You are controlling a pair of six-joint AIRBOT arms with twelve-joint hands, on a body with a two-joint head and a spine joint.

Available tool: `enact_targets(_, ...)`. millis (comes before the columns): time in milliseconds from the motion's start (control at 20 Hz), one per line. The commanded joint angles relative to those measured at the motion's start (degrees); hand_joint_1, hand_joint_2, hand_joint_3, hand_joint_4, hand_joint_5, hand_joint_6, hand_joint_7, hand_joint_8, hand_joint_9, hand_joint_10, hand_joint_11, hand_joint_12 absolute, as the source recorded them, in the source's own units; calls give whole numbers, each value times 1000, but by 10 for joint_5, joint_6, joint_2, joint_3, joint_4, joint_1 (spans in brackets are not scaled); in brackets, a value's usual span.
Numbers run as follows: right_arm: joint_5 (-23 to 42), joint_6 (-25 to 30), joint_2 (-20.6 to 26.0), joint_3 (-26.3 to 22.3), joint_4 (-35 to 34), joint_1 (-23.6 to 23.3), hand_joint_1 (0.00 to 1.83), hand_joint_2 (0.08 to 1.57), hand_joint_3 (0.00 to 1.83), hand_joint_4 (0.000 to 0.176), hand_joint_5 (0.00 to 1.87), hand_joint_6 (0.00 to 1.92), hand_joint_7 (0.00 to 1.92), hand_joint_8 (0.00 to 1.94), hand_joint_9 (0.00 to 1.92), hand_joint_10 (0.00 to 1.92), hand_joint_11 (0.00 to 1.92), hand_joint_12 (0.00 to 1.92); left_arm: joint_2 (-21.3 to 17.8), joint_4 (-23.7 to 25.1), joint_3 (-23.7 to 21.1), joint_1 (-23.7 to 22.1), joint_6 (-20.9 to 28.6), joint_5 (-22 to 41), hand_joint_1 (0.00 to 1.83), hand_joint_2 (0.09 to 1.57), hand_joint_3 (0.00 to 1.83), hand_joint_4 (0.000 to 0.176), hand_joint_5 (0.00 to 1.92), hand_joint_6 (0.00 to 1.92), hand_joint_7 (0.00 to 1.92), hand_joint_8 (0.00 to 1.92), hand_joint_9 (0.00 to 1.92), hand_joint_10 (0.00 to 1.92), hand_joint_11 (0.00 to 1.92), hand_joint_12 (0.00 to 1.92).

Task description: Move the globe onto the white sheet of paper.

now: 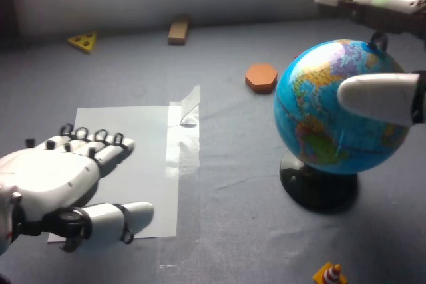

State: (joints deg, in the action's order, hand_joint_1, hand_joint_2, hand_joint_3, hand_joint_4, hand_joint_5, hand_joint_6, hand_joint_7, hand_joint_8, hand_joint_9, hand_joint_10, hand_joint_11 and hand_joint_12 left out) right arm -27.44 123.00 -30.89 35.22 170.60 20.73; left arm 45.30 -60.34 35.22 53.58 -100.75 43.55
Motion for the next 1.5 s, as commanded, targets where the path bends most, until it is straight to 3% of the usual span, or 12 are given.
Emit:
enact_targets(0, -83, 4, 7, 1, 20, -3, 0, 1156, 0, 0, 156, 3, 148, 1, 99, 0, 0, 11, 4, 25, 1, 1, 11, 64, 0, 1217, 0, 0, 26, 4, 47, 2, 59, 3, 0, 91)
enact_targets(100, -90, 2, 17, 4, 20, 8, 0, 1159, 0, 0, 156, 3, 149, 1, 98, 0, 0, 10, 9, 35, 1, 19, 40, 96, 0, 1222, 0, 0, 33, 4, 51, 2, 63, 3, 0, 112)
enact_targets(350, -44, -70, 21, 37, -81, 24, 0, 1159, 0, 0, 168, 7, 155, 3, 113, 6, 12, 21, 25, 89, 3, 58, 66, 127, 0, 1225, 2, 0, 35, 4, 52, 2, 68, 4, 0, 123)
enact_targets(500, -34, -152, 20, 57, -186, 26, 0, 1160, 0, 0, 163, 4, 156, 3, 115, 6, 12, 26, 40, 119, 15, 81, 109, 139, 0, 1225, 1, 0, 27, 0, 43, 0, 60, 0, 0, 122)
enact_targets(600, -10, -198, 18, 70, -215, 26, 0, 1156, 0, 0, 154, 1, 173, 1, 133, 5, 1, 88, 45, 134, 22, 92, 116, 139, 0, 1225, 1, 0, 30, 2, 45, 1, 62, 1, 0, 123)
enact_targets(750, 65, -209, -3, 103, -211, 19, 0, 1154, 0, 0, 168, 6, 190, 5, 134, 2, 0, 150, 51, 145, 35, 105, 129, 139, 0, 1223, 0, 0, 33, 2, 47, 2, 62, 1, 0, 124)
enact_targets(1000, 300, -202, -66, 195, -173, -26, 0, 1154, 0, 0, 151, 0, 169, 0, 128, 0, 0, 125, 58, 185, 59, 132, 172, 130, 0, 1222, 0, 0, 30, 1, 45, 1, 61, 1, 0, 124)
enact_targets(1100, 340, -221, -75, 211, -173, -30, 0, 1154, 0, 0, 148, 0, 168, 0, 124, 0, 0, 103, 58, 190, 62, 135, 172, 130, 0, 1216, 0, 0, 31, 2, 46, 1, 62, 1, 0, 124)
enact_targets(1350, 437, -343, -96, 254, -175, -44, 0, 1157, 1, 0, 137, 1, 164, 3, 123, 0, 0, 98, 61, 190, 66, 135, 177, 130, 0, 1215, 0, 0, 37, 4, 46, 1, 63, 1, 0, 128)
enact_targets(1400, 469, -392, -102, 264, -194, -46, 0, 1157, 1, 0, 137, 1, 164, 3, 123, 0, 0, 98, 62, 189, 65, 135, 177, 130, 0, 1215, 0, 0, 37, 4, 46, 1, 63, 1, 0, 128)
enact_targets(1450, 514, -524, -110, 286, -298, -38, 0, 1157, 1, 0, 137, 1, 164, 3, 123, 0, 0, 98, 63, 186, 65, 135, 177, 130, 0, 1215, 0, 0, 38, 4, 46, 1, 63, 1, 0, 128)
